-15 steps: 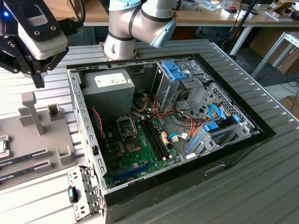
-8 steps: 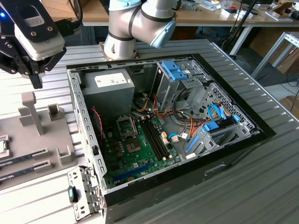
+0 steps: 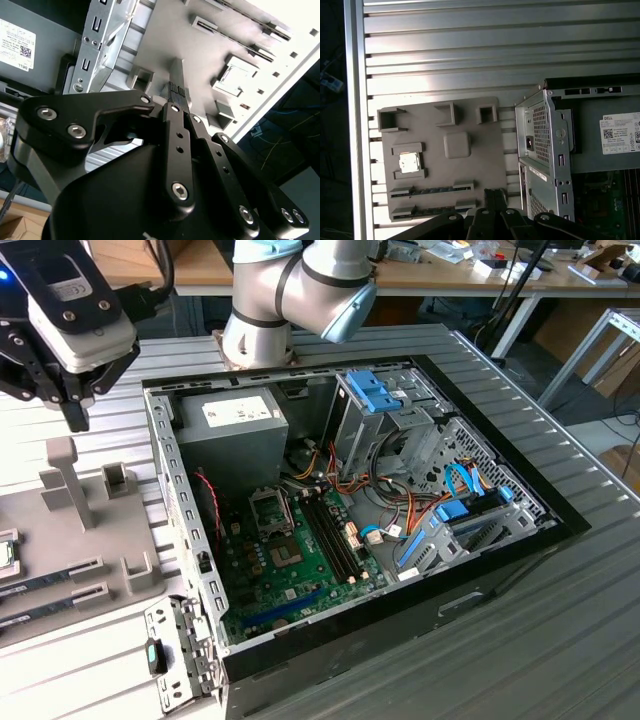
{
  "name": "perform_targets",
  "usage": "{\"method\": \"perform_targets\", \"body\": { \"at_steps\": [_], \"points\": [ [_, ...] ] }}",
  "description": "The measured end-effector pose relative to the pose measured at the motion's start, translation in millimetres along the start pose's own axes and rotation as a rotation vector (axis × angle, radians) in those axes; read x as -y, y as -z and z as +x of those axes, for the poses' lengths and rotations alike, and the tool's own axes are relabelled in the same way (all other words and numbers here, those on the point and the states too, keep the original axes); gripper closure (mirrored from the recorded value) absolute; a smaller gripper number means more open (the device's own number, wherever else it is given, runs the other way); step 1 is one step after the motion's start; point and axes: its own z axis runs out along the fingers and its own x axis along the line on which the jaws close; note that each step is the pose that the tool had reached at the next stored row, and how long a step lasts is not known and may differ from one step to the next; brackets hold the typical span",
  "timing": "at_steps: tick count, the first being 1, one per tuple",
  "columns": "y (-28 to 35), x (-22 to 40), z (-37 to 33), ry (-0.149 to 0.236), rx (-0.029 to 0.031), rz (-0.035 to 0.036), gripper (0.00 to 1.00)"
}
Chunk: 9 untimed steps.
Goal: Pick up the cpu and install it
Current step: 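Reach for the cpu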
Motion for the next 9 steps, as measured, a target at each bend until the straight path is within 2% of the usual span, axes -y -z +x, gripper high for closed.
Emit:
{"method": "perform_targets", "body": {
  "at_steps": [9],
  "points": [
    [-0.3,0.2,2.9,0.000,0.0000,0.0001,0.89]
  ]
}}
